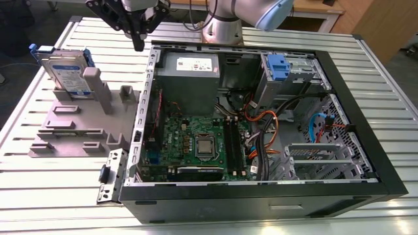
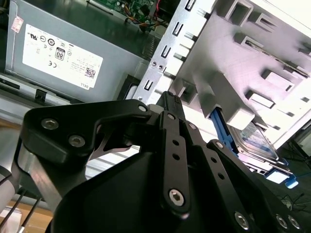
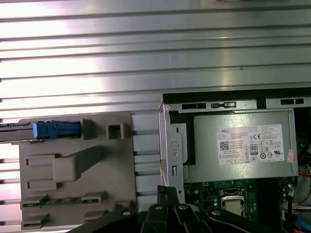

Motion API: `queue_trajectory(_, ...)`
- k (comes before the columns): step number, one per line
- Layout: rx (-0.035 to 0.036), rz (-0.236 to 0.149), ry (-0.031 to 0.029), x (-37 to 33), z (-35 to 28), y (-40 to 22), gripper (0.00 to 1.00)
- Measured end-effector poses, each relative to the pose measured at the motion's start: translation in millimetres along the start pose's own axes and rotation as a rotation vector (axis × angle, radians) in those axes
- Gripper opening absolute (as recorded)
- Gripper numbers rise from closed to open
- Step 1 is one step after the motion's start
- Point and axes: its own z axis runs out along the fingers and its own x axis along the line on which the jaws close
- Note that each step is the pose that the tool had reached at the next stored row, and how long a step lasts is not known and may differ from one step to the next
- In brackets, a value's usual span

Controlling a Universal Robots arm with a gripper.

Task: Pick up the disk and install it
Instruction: 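Reach for the disk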

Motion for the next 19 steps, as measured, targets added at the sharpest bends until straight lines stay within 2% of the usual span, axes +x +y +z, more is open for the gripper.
queue_trajectory(19, 0.0008, 0.000, 0.0109, 4.8, 1.6, -0.4, 0.11)
